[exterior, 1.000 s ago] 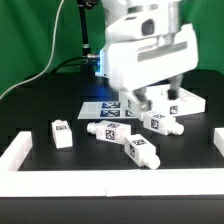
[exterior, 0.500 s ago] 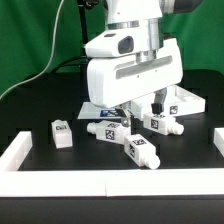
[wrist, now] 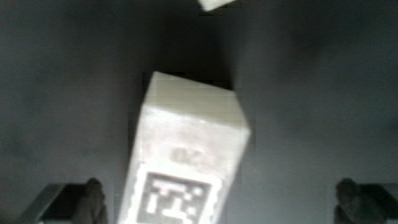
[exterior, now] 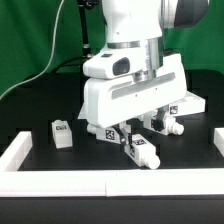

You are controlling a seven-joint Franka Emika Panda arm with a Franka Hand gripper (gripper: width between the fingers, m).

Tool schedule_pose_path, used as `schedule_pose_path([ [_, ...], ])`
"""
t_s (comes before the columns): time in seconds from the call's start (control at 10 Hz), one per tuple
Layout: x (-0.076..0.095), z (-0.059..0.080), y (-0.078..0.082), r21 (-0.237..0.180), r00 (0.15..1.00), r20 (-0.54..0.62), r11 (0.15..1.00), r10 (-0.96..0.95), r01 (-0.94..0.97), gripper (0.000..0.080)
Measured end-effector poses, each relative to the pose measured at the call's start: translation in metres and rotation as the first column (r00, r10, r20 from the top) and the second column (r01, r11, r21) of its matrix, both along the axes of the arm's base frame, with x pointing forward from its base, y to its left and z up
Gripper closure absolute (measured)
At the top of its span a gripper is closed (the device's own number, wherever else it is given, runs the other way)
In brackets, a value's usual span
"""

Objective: Assemble one leg

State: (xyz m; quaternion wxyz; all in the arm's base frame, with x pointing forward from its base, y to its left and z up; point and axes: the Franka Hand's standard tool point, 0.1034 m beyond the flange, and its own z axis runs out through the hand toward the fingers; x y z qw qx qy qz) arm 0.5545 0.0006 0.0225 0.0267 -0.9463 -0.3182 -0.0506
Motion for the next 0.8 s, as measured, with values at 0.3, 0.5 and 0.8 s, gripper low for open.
schedule_pose_path([
  [0.3,-0.0021,-0.0132,-0.0072,-0.001,1.0,-0.003,1.0,0.004,-0.005,0.015],
  [0.5,-0.0026,-0.0137,-0.0072,-0.001,1.0,-0.004,1.0,0.004,-0.004,0.0274],
  [0.8,-0.0028,-0.0139,-0.0072,-0.001,1.0,-0.004,1.0,0.005,-0.005,0.0515],
])
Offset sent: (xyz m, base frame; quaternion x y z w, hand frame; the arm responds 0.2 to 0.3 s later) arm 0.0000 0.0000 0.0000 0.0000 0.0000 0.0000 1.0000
